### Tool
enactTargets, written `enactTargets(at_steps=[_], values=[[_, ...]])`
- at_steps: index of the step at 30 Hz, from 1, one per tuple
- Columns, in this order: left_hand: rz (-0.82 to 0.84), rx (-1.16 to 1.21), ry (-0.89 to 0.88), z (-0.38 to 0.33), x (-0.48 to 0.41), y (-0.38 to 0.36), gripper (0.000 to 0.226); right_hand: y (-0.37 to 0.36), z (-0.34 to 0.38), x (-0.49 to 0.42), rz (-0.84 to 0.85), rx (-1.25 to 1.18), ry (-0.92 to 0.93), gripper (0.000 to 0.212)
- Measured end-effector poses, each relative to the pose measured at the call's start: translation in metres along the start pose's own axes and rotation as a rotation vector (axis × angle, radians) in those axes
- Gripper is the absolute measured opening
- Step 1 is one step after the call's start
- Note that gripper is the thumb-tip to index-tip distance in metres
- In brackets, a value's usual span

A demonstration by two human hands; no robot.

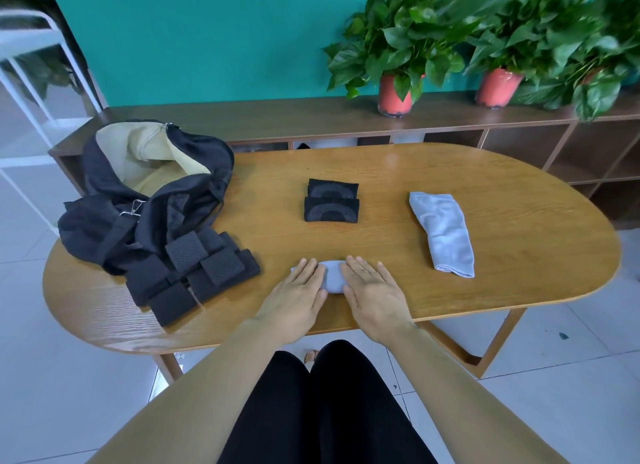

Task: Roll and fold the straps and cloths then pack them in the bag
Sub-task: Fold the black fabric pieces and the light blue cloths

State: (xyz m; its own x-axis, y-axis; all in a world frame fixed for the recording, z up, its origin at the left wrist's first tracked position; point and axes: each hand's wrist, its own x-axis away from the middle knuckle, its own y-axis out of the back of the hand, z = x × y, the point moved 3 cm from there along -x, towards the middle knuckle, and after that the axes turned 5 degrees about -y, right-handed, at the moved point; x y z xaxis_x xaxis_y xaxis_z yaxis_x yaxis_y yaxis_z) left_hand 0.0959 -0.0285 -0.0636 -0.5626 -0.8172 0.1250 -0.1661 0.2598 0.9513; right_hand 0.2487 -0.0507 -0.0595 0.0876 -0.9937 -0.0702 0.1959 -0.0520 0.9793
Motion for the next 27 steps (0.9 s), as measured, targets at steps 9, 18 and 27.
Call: enactTargets(at_steps=[9, 18, 27], values=[[-0.072, 0.079, 0.152, 0.017, -0.017, 0.024, 0.045, 0.008, -0.018, -0.014, -0.011, -0.041, -0.068, 0.046], [-0.106, 0.190, 0.313, 0.007, -0.052, 0.037, 0.028, 0.015, -0.038, -0.028, -0.214, -0.217, -0.465, 0.045], [0.061, 0.358, 0.367, 0.013, -0.077, 0.055, 0.021, 0.017, -0.048, -0.060, -0.052, -0.387, -0.644, 0.017]])
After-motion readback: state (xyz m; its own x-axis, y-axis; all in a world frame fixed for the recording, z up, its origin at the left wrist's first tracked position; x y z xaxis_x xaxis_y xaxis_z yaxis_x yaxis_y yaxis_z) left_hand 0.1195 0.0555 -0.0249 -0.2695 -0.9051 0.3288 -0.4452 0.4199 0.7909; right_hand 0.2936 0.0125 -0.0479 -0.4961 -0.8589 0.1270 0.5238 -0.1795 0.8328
